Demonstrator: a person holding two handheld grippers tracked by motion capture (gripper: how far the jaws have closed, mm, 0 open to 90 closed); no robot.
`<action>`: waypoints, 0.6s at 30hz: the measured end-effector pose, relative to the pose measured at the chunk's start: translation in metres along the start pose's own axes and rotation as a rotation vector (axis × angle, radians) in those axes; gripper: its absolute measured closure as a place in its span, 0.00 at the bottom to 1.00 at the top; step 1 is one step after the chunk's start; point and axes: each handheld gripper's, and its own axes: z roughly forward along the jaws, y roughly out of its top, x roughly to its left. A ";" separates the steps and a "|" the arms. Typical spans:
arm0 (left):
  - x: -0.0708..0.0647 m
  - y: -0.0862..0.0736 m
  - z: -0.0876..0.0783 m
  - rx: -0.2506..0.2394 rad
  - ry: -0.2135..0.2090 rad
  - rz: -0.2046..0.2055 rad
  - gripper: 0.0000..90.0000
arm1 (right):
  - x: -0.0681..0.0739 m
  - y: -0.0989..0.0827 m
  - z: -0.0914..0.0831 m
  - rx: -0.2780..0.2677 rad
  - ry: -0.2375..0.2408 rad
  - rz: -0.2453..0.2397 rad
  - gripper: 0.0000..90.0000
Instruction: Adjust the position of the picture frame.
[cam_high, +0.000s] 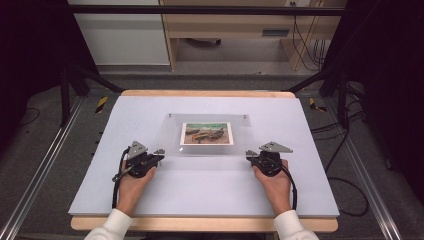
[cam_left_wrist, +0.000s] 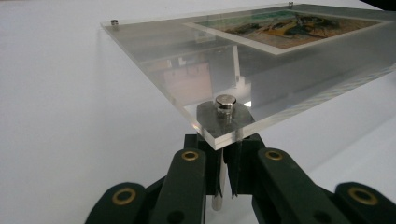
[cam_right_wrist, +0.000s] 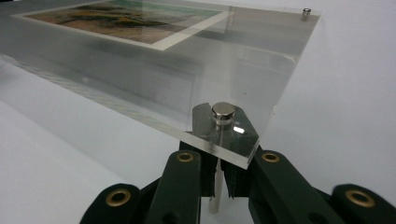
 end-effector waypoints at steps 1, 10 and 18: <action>0.000 0.000 0.000 0.001 0.000 0.000 0.93 | 0.000 0.000 0.000 0.001 -0.001 0.004 0.94; -0.001 -0.002 0.002 0.003 -0.005 0.007 0.93 | 0.000 0.000 0.002 -0.005 -0.025 0.006 0.94; -0.002 -0.004 0.004 0.005 0.006 0.012 0.93 | -0.001 -0.003 0.004 0.004 -0.029 0.002 0.93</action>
